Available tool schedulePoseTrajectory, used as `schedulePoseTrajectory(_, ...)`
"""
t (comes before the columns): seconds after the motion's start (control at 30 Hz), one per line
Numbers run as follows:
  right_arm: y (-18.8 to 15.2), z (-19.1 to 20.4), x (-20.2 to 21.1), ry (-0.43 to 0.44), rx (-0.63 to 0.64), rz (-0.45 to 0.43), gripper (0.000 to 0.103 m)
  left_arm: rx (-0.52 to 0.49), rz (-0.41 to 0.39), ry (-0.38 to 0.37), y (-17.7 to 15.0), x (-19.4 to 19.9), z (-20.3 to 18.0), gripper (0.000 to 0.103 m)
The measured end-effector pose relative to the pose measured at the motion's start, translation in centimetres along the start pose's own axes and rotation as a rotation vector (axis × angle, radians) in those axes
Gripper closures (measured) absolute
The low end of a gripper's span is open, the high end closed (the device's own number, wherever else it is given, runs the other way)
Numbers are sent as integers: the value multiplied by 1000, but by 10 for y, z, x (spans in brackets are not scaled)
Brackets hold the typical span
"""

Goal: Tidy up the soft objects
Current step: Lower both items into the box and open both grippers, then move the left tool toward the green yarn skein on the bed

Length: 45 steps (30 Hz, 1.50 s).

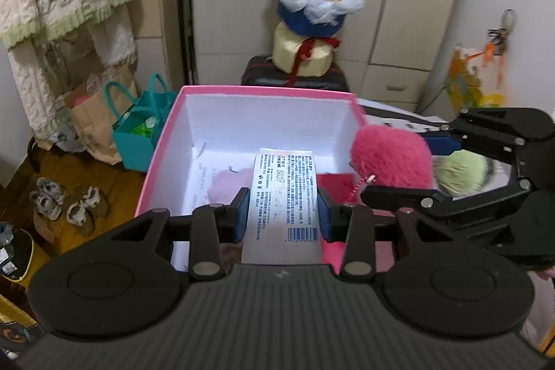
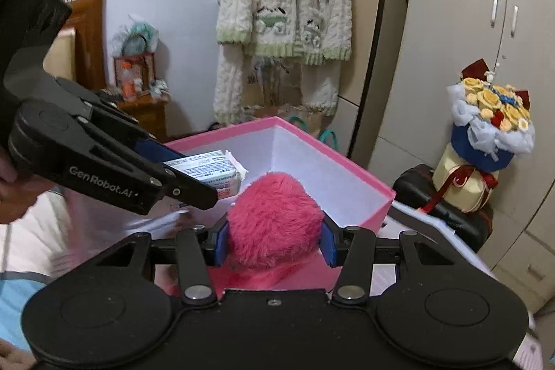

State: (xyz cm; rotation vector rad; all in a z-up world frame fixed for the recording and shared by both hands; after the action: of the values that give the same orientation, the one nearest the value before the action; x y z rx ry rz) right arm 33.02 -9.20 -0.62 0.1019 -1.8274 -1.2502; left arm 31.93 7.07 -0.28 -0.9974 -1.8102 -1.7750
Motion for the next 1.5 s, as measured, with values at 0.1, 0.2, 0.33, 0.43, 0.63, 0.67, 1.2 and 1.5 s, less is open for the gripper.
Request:
schedulePoseTrajectory(0.1,8,-2,-24,7,35,42,49,27,44,14,10,-23,11,65)
schedulePoseTrajectory(0.2,10,3,-45,-1,92,95,49,38,81,36,15,-44,19,65)
schedulePoseTrajectory(0.33,11,5,-64,-20,131,143,49,62,130,31,16,-62,27,65)
schedulePoseTrajectory(0.43,12,0,-75,-13,121,168,46,57,134,42,19,-67,29,64)
schedulePoseTrajectory(0.63,11,-3,-50,0,56,93,35,34,97,46,21,-50,24,55)
schedulePoseTrajectory(0.67,10,-5,-40,8,27,71,35,18,81,46,20,-41,22,52)
schedulePoseTrajectory(1.2,-38,-11,101,-16,-230,7,22,-179,-5,-55,-28,79,-44,41)
schedulePoseTrajectory(1.5,-86,-18,148,-47,-298,24,20,-304,8,-129,-52,101,-100,40)
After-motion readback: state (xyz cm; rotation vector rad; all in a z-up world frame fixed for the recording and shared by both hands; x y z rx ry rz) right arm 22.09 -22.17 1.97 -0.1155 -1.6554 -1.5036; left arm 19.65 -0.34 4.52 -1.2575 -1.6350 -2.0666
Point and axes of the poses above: each gripper's, at about its wrist camera, not at the fingertips, and x roughly against the way its jaws point, z to its left, y to its top, the point moved 3 cm from there along -x, roughly the way its jaws point, and after that the axes turned 5 degrees about z, right-handed, at the moved point
